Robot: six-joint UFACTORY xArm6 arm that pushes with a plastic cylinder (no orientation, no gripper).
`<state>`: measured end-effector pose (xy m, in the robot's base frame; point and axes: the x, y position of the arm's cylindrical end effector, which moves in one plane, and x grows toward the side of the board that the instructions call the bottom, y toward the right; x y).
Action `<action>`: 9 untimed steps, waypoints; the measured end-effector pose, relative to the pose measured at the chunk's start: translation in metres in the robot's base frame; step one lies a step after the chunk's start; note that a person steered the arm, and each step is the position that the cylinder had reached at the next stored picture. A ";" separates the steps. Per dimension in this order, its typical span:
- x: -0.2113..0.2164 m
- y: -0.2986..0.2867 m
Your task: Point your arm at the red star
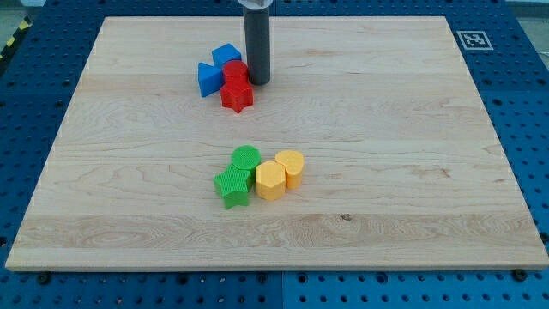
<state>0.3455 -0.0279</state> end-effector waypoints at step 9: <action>0.053 -0.053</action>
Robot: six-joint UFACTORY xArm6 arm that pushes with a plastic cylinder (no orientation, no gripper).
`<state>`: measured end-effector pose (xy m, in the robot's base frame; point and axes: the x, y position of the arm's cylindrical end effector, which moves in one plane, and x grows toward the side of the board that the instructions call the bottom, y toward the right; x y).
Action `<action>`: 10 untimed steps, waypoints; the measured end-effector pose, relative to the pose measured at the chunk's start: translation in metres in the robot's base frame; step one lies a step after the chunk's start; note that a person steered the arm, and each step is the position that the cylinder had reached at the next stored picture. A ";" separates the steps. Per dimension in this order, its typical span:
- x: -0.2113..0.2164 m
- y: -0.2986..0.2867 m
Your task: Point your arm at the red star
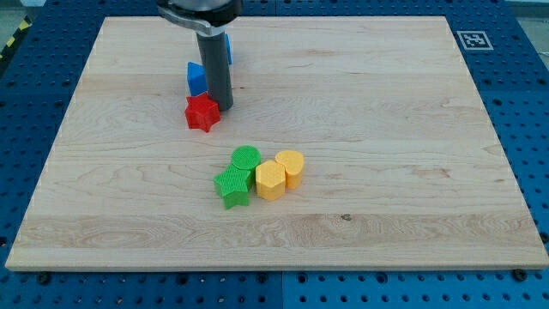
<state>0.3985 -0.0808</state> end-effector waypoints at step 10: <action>-0.117 -0.073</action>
<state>0.2812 -0.1537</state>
